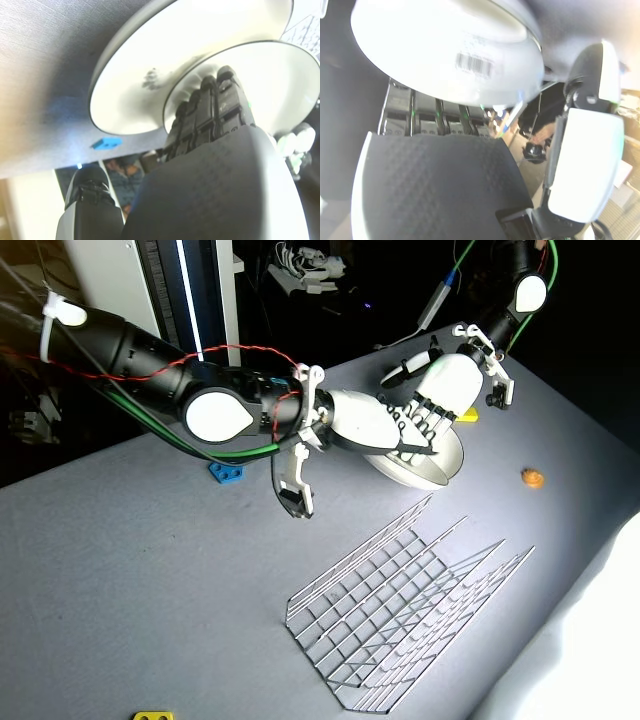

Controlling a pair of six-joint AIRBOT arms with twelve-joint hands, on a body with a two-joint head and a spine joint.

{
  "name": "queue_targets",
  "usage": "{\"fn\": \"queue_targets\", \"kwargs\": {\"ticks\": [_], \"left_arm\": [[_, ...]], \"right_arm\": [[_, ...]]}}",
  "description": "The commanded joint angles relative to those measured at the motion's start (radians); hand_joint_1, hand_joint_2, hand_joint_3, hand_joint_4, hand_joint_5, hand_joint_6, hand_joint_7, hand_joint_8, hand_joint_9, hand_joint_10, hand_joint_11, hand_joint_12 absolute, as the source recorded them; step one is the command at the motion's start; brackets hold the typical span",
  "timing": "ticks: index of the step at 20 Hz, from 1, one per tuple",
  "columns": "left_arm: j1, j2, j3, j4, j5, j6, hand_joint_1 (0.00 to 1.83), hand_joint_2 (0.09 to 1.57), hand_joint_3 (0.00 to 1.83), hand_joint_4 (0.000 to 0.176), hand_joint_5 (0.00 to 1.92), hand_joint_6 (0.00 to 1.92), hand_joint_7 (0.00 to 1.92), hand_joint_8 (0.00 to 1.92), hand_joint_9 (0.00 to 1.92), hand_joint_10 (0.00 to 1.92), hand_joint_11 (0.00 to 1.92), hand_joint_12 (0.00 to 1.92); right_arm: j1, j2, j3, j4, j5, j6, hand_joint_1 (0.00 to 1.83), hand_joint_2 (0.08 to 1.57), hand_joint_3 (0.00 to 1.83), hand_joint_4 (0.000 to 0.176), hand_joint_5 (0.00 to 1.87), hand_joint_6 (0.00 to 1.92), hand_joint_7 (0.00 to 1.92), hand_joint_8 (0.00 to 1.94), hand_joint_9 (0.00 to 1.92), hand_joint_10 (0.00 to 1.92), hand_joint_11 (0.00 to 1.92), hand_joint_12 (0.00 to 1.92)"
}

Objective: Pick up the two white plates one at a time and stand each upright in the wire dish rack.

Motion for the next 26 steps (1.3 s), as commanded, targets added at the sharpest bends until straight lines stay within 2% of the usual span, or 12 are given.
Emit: {"fn": "queue_targets", "kwargs": {"ticks": [1, 4, 12, 13, 15, 17, 18, 21, 22, 23, 24, 26], "left_arm": [[0.006, -0.011, -0.001, -0.022, -0.030, -0.001, 0.00, 1.04, 0.00, 0.000, 0.00, 0.00, 0.00, 0.00, 0.00, 0.00, 0.00, 0.00], [0.008, -0.011, 0.001, -0.027, -0.030, -0.001, 0.00, 1.04, 0.00, 0.000, 0.00, 0.00, 0.00, 0.00, 0.00, 0.00, 0.00, 0.00], [0.013, -0.013, 0.019, -0.053, -0.036, -0.001, 0.00, 1.04, 0.00, 0.000, 0.00, 0.00, 0.00, 0.00, 0.00, 0.00, 0.00, 0.00], [0.016, -0.012, 0.023, -0.067, -0.036, -0.001, 0.00, 1.04, 0.00, 0.000, 0.00, 0.00, 0.00, 0.00, 0.00, 0.00, 0.00, 0.00], [0.018, -0.013, 0.031, -0.085, -0.037, -0.002, 0.00, 1.04, 0.00, 0.000, 0.00, 0.00, 0.00, 0.00, 0.00, 0.00, 0.00, 0.00], [0.018, -0.013, 0.032, -0.085, -0.037, -0.002, 0.00, 1.05, 0.00, 0.000, 0.00, 0.00, 0.00, 0.00, 0.00, 0.00, 0.00, 0.00], [0.018, -0.013, 0.033, -0.085, -0.038, -0.002, 0.00, 1.05, 0.00, 0.000, 0.00, 0.00, 0.00, 0.00, 0.00, 0.00, 0.00, 0.00], [0.018, -0.013, 0.033, -0.085, -0.038, -0.002, 0.00, 1.04, 0.00, 0.000, 0.00, 0.00, 0.00, 0.00, 0.00, 0.00, 0.00, 0.00], [0.019, -0.014, 0.033, -0.085, -0.038, -0.002, 0.00, 1.04, 0.00, 0.000, 0.00, 0.00, 0.00, 0.00, 0.00, 0.00, 0.00, 0.00], [0.020, -0.014, 0.032, -0.085, -0.038, -0.002, 0.00, 1.04, 0.00, 0.000, 0.00, 0.00, 0.00, 0.00, 0.00, 0.00, 0.00, 0.00], [0.022, -0.014, 0.032, -0.085, -0.038, -0.002, 0.00, 1.04, 0.00, 0.000, 0.00, 0.00, 0.00, 0.00, 0.00, 0.00, 0.00, 0.00], [0.023, -0.015, 0.030, -0.085, -0.037, -0.002, 0.00, 1.04, 0.00, 0.000, 0.00, 0.00, 0.00, 0.00, 0.00, 0.00, 0.00, 0.00]], "right_arm": [[0.012, -0.002, 0.000, 0.012, 0.097, -0.016, 1.04, 0.84, 0.00, 0.000, 0.00, 0.00, 0.00, 0.00, 0.00, 0.00, 0.02, 0.01], [0.014, -0.013, 0.007, 0.012, 0.108, -0.032, 1.06, 0.88, 0.01, 0.000, 0.00, 0.00, 0.00, 0.00, 0.00, 0.00, 0.03, 0.02], [0.032, -0.052, 0.032, 0.012, 0.114, -0.043, 1.24, 0.96, 0.00, 0.000, 0.11, 0.02, 0.07, 0.01, 0.07, 0.02, 0.00, 0.51], [0.032, -0.058, 0.038, 0.012, 0.114, -0.045, 1.23, 0.99, 0.01, 0.000, 0.23, 0.02, 0.22, 0.02, 0.22, 0.04, 0.00, 0.84], [0.031, -0.066, 0.047, 0.012, 0.114, -0.045, 1.24, 1.01, 0.01, 0.000, 0.38, 0.03, 0.41, 0.02, 0.39, 0.05, 0.00, 1.12], [0.029, -0.070, 0.052, 0.012, 0.118, -0.045, 1.23, 1.04, 0.01, 0.000, 0.48, 0.03, 0.51, 0.02, 0.48, 0.05, 0.05, 1.16], [0.029, -0.071, 0.053, 0.012, 0.118, -0.045, 1.25, 1.06, 0.00, 0.000, 0.71, 0.04, 0.74, 0.02, 0.69, 0.06, 0.22, 1.12], [0.028, -0.072, 0.053, 0.012, 0.119, -0.045, 1.32, 1.11, 0.00, 0.000, 0.88, 0.02, 0.90, 0.01, 0.88, 0.04, 0.38, 1.12], [0.027, -0.072, 0.053, 0.012, 0.119, -0.045, 1.23, 1.19, 0.00, 0.000, 0.88, 0.95, 0.95, 0.79, 0.96, 0.03, 0.36, 1.36], [0.027, -0.072, 0.053, 0.012, 0.119, -0.045, 1.21, 1.16, 0.00, 0.016, 0.86, 1.15, 0.95, 0.97, 1.01, 0.04, 0.39, 1.38], [0.027, -0.071, 0.053, 0.012, 0.119, -0.045, 1.35, 1.10, 0.00, 0.000, 0.94, 1.02, 1.07, 0.76, 0.95, 0.91, 0.58, 1.32], [0.028, -0.071, 0.052, 0.012, 0.121, -0.044, 1.38, 1.08, 0.00, 0.000, 1.00, 0.97, 1.08, 0.76, 0.94, 1.10, 0.71, 1.31]]}}
